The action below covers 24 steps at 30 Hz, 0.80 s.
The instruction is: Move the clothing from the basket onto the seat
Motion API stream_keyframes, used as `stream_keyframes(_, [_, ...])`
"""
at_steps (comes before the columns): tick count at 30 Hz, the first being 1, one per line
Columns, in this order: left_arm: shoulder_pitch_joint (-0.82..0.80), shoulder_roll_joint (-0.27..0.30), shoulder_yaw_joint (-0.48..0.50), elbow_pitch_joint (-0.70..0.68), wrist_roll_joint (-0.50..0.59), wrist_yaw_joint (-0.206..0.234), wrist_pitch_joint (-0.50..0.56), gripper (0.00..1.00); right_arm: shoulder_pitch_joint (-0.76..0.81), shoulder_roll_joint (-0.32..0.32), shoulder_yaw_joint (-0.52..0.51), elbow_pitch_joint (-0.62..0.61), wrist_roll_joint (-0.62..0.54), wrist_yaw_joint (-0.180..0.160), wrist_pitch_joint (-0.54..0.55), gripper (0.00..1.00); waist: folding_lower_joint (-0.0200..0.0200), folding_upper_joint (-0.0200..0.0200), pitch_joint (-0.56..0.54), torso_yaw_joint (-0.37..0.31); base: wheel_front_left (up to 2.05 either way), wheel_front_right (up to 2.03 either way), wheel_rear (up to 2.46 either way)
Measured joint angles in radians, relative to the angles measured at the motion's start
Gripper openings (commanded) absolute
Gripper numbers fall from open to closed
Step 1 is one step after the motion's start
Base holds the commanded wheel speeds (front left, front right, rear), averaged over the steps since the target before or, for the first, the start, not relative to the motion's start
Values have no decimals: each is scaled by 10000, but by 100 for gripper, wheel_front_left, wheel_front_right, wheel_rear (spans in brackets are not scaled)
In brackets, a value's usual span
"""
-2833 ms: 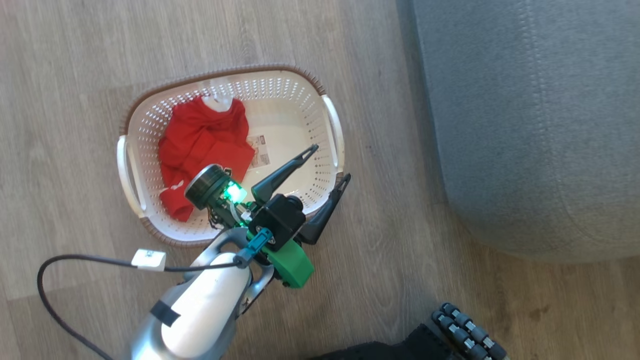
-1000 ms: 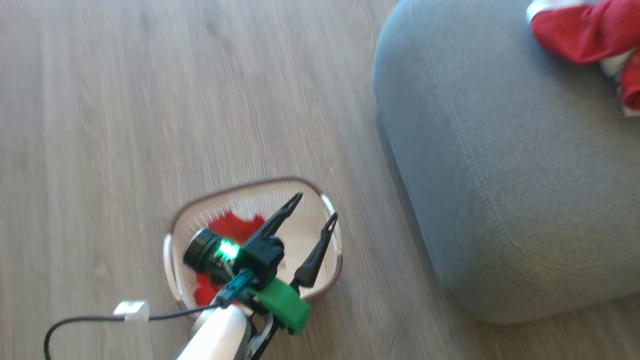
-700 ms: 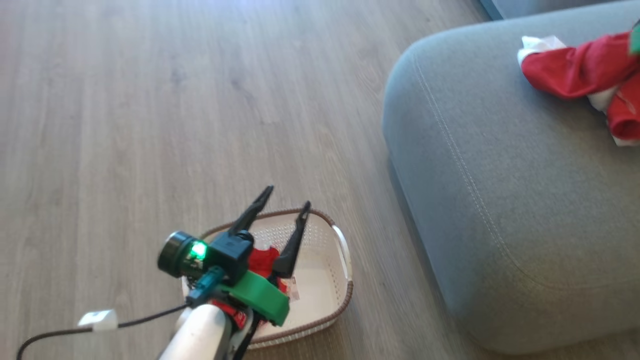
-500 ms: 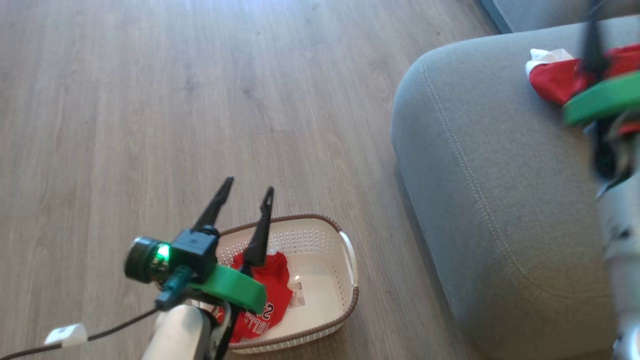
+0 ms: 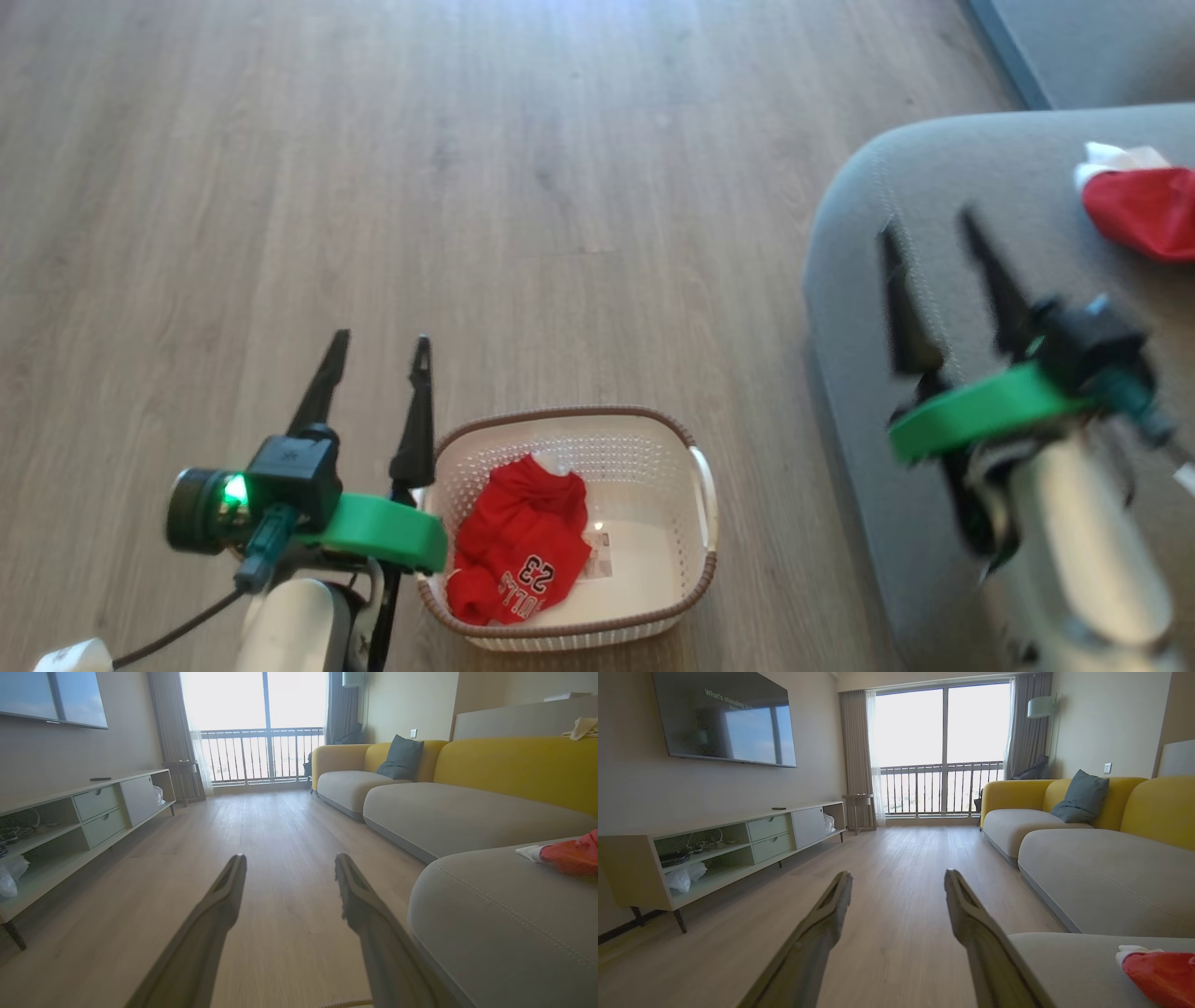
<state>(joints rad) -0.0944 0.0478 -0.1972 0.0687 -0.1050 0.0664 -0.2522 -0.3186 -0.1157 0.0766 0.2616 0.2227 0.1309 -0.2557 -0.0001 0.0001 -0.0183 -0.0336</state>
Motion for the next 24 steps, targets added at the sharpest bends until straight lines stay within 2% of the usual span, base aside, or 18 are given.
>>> stream_keyframes(6, [186, 0, 242, -48, 278, 527, 0, 100, 995, 418, 637, 173, 251, -2, 0, 100, 0, 0, -87, 450, 0, 0, 0])
stream_keyframes(11, [539, 0, 234, 125, 439, 878, 0, 100, 1807, 483, 861, 454, -128, 0, 2, 100, 0, 0, -154, 704, 0, 0, 0])
stream_keyframes(19, [991, 4, -6, 556, 414, 938, 0, 100, 2772, 550, 602, 679, -468, 0, 2, 100, 0, 0, -251, 897, 0, 0, 0])
stream_keyframes(24, [1215, 8, -123, 851, 330, 805, 0, 100, 2923, 583, 336, 683, -512, 0, 2, 100, 0, 0, -250, 871, 0, 0, 0])
